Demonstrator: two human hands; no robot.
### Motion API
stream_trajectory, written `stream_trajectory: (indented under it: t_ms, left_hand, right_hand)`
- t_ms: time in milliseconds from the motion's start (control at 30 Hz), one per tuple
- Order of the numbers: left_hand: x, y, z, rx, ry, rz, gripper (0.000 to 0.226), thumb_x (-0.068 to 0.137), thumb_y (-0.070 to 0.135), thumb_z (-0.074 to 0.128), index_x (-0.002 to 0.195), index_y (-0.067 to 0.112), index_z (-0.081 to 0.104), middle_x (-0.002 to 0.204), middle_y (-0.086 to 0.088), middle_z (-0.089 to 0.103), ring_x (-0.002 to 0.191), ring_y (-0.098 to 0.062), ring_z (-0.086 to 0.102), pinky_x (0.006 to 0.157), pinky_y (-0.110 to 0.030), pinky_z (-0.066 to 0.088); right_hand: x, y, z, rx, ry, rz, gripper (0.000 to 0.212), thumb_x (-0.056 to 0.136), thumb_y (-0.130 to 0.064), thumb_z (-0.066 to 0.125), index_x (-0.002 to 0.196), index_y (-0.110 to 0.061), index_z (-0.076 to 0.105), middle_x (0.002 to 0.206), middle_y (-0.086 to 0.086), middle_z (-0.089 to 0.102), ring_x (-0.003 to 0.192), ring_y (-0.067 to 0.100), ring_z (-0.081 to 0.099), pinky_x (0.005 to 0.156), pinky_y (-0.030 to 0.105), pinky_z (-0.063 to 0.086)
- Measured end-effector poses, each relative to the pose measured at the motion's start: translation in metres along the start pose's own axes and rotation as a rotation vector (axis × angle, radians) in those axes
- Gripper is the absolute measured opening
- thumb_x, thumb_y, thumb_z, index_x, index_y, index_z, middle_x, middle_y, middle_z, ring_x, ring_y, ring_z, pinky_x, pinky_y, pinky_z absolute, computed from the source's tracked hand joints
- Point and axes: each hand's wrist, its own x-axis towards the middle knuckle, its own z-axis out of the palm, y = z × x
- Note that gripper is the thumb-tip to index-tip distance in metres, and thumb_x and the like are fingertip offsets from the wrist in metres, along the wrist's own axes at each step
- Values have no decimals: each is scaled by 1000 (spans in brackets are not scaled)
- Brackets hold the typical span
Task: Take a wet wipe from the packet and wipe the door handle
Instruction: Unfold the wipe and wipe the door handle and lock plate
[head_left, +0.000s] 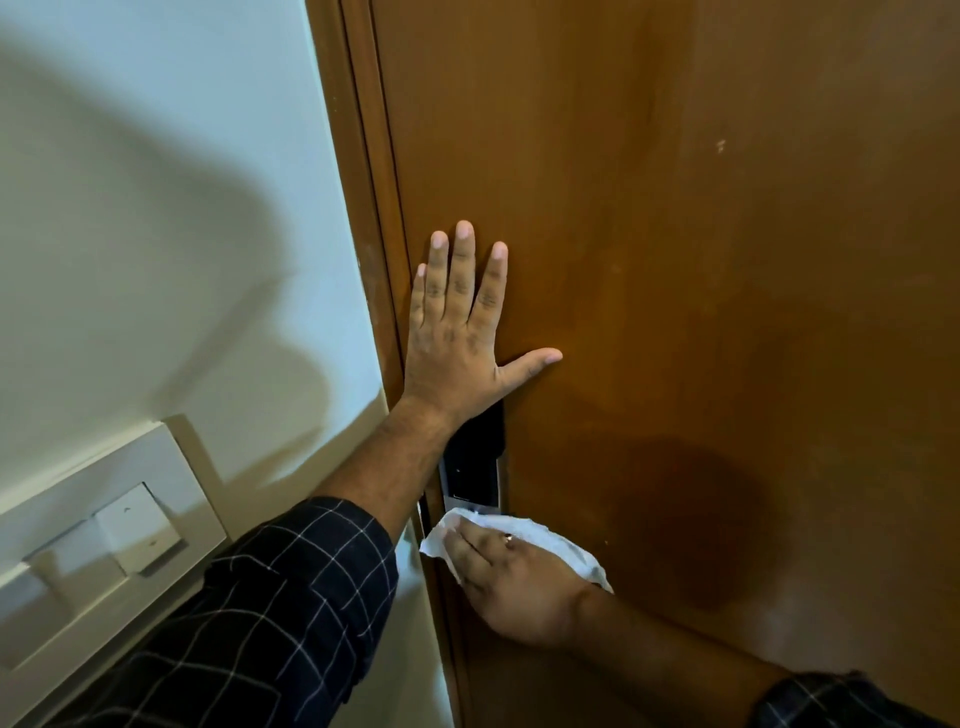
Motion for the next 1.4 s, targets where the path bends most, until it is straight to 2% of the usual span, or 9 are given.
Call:
stream_trajectory:
  t_ms: [133, 233, 367, 500, 633, 800, 1033, 1133, 1400]
  left_hand:
    - [0, 0, -1, -2, -3, -9, 108, 77, 87, 37, 155, 17, 10, 162, -20, 17, 151, -37, 9, 123, -49, 1]
    - [0, 1, -2, 3, -8, -10, 107, 77, 86, 37, 155, 17, 9, 163, -20, 17, 151, -37, 9, 123, -50, 2]
    - [-1, 1, -3, 10, -8, -8, 107, 78, 86, 37, 155, 16, 11, 162, -21, 17, 151, -37, 9, 122, -50, 3]
    - [-1, 1, -1, 12, 3, -9, 107, 77, 86, 38, 154, 16, 12, 162, -21, 19, 151, -38, 10, 122, -52, 5]
    - [0, 1, -1, 19, 2, -1, 107, 77, 85, 39, 154, 15, 14, 161, -22, 20, 151, -38, 11, 122, -52, 6]
    - [-1, 2, -1, 24, 0, 4, 107, 78, 86, 35, 153, 13, 15, 161, -23, 21, 150, -40, 14, 122, -51, 7]
    - [-1, 1, -3, 22, -5, 6, 106, 79, 86, 36, 154, 13, 15, 161, -23, 20, 150, -40, 13, 123, -50, 6]
    - [-1, 2, -4, 18, -13, -6, 106, 78, 86, 36, 154, 15, 13, 162, -21, 19, 151, -38, 12, 123, -49, 4]
    - [-1, 1, -4, 25, -23, -10, 107, 78, 86, 37, 155, 17, 10, 163, -19, 17, 152, -36, 9, 123, -49, 3]
  right_hand:
    - [-35, 25, -8, 212, -175, 22, 51, 101, -24, 33, 150, -10, 26, 154, 20, 32, 137, 38, 37, 110, 45, 33]
    - [-50, 33, -4, 208, -77, 33, 53, 93, -24, 52, 143, -9, 40, 123, 16, 62, 110, 30, 60, 93, 38, 50]
    - [-46, 28, -11, 533, 0, 261, 32, 95, -50, 38, 98, -34, 65, 86, -9, 67, 84, 4, 64, 75, 27, 50]
    - [-9, 0, 0, 262, -220, 339, 36, 87, -11, 58, 123, -10, 55, 114, 14, 66, 100, 32, 64, 86, 44, 51]
    - [37, -20, 0, 447, -279, 782, 36, 98, -36, 40, 121, -16, 60, 124, 10, 62, 116, 35, 58, 92, 51, 43]
    - [50, -14, -1, 461, -27, 707, 22, 94, -10, 42, 102, -6, 62, 100, 18, 70, 88, 39, 67, 63, 42, 45]
    - [2, -5, 4, 253, -39, 397, 50, 93, -31, 18, 112, -17, 62, 100, 11, 74, 80, 31, 71, 73, 41, 54]
    - [-29, 21, 2, 7, -95, 167, 41, 87, -35, 32, 96, -17, 68, 82, 6, 75, 61, 23, 68, 60, 33, 54]
    - [-46, 62, -21, -21, -330, -150, 33, 101, -24, 36, 124, -3, 47, 114, 23, 59, 89, 37, 62, 74, 46, 52]
